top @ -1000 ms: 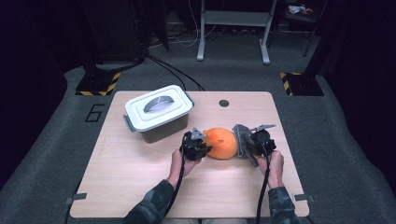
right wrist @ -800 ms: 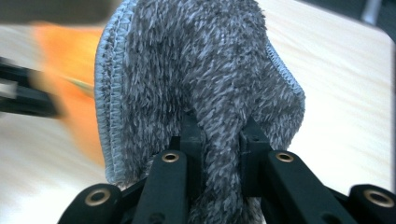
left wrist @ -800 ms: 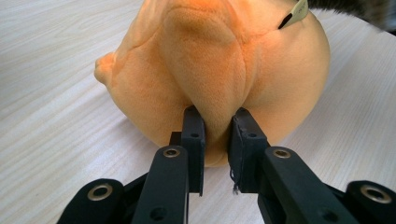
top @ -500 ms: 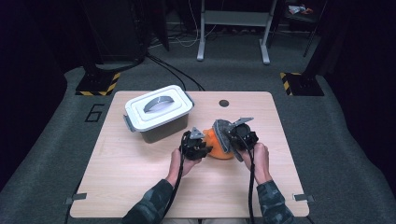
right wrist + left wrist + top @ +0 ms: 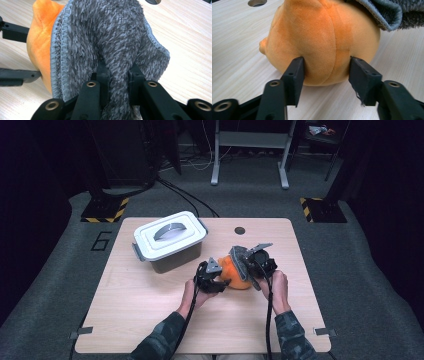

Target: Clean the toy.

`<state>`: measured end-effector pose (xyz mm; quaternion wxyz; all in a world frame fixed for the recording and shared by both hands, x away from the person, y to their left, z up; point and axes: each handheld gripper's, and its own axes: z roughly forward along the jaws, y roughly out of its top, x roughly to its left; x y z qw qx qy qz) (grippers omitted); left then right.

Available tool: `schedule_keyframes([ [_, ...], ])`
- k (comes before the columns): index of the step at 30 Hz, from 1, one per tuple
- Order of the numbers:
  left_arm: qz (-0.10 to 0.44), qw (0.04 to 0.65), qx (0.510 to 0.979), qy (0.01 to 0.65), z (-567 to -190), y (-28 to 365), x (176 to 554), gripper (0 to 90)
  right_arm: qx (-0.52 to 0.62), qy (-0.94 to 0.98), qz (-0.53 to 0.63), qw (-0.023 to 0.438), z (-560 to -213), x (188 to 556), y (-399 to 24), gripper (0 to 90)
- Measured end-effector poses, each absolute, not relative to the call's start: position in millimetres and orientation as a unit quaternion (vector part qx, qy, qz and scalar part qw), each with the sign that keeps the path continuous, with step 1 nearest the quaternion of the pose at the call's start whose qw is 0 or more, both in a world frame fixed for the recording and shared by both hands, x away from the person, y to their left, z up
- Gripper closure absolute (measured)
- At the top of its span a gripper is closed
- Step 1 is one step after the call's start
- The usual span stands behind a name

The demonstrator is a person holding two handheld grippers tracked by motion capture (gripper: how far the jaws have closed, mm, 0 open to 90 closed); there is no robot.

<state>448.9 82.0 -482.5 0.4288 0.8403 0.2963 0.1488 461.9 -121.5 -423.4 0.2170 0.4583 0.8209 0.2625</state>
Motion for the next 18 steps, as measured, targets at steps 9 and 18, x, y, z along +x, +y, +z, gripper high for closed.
schedule_keyframes([
  [9,0.158,0.435,0.830,0.311,-483.2,77.7,448.5,74.5,0.466,0.810,0.277,0.221,-425.7,460.2,-126.6,76.0],
  [18,0.139,0.457,0.816,0.327,-474.8,80.9,443.4,81.0,0.470,0.796,0.299,0.237,-412.7,450.6,-133.6,76.0],
])
